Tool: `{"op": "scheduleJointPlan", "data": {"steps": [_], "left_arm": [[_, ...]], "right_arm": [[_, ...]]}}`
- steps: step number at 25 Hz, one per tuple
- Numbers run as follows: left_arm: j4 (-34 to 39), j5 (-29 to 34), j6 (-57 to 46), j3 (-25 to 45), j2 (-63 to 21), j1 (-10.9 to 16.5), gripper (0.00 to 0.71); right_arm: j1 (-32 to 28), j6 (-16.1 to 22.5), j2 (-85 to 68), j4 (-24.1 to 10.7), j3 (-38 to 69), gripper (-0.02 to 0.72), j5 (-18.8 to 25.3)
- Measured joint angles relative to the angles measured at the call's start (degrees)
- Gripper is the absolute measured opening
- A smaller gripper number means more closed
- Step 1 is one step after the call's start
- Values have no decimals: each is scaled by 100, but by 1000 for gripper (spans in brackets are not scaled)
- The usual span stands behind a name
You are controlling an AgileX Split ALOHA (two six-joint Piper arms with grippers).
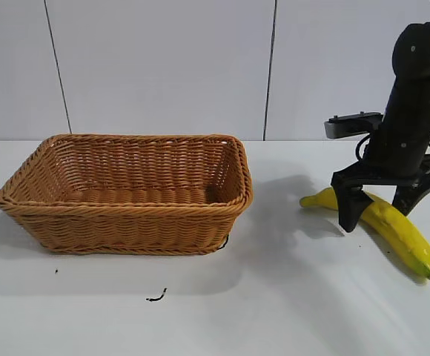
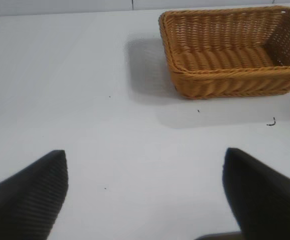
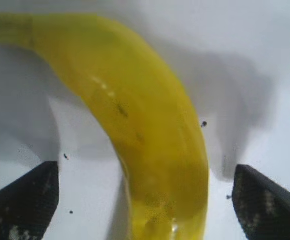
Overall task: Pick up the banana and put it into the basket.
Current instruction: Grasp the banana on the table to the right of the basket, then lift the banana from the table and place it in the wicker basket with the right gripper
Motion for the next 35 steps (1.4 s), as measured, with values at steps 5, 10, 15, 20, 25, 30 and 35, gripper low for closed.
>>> {"op": "scheduleJointPlan", "data": {"steps": [5,10,15,20,25,30,35], "left_arm": [[0,0,0,0,0,0,635],[0,0,0,0,0,0,635],[0,0,0,0,0,0,635],[0,0,0,0,0,0,635],[0,0,0,0,0,0,635],[0,0,0,0,0,0,635],[0,0,0,0,0,0,635]], "right_arm": [[0,16,-20,-9,0,290,130],[0,16,-392,-4,0,290,334],[0,21,-1049,-4,-13,290,544],[0,21,-1273,-14,-572,290,1128],[130,50,-1273,-50,-1400,290,1322],[668,-93,-1207,-119,-1997,290,1335],[1436,-561,-874,-119,-2546,290,1049]]}}
